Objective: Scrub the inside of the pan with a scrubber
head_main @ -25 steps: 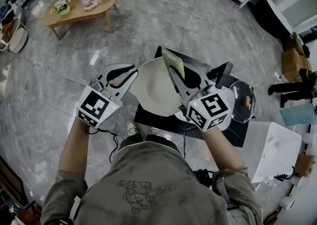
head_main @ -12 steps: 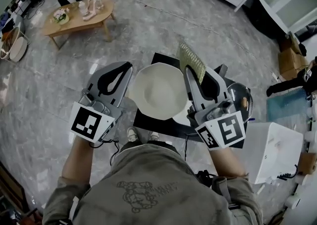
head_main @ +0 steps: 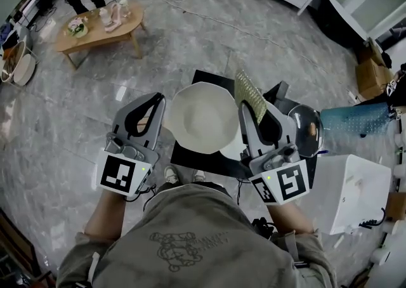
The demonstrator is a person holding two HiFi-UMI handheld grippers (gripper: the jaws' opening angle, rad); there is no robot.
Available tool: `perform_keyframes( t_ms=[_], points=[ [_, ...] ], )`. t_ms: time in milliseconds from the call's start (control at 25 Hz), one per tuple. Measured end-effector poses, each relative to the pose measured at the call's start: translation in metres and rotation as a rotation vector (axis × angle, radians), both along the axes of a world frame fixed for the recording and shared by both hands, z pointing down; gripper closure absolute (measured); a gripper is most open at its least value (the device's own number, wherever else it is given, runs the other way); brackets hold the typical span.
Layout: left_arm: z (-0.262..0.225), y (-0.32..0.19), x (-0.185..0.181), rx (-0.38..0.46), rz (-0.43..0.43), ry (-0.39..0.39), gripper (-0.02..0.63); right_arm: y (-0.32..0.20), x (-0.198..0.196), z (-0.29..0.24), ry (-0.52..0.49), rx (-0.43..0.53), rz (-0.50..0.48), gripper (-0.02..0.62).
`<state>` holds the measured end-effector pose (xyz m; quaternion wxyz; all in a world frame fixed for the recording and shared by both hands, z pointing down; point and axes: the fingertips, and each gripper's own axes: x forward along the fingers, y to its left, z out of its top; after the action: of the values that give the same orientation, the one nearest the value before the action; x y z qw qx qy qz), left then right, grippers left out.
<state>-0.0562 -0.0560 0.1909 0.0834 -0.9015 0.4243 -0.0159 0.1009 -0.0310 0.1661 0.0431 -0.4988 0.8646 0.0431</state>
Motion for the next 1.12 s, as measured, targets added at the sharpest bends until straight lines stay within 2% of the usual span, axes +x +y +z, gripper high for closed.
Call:
perform_keyframes(
  t_ms=[200, 440, 1120],
  points=[
    [0.018, 0.010, 0.005, -0.023, -0.017, -0.063, 0.578, 0.008, 0.006, 0.017, -0.012, -0.029, 0.017, 0.520],
    [0.029, 0.018, 0.020, -0.025, 0.007, -0.113, 0.578, 0.012, 0.011, 0.030, -0.040, -0.065, 0.017, 0.520],
    [0.025, 0.019, 0.037, -0.028, 0.004, -0.125, 0.578, 0.014, 0.021, 0.032, -0.040, -0.070, 0.006, 0.520]
  ],
)
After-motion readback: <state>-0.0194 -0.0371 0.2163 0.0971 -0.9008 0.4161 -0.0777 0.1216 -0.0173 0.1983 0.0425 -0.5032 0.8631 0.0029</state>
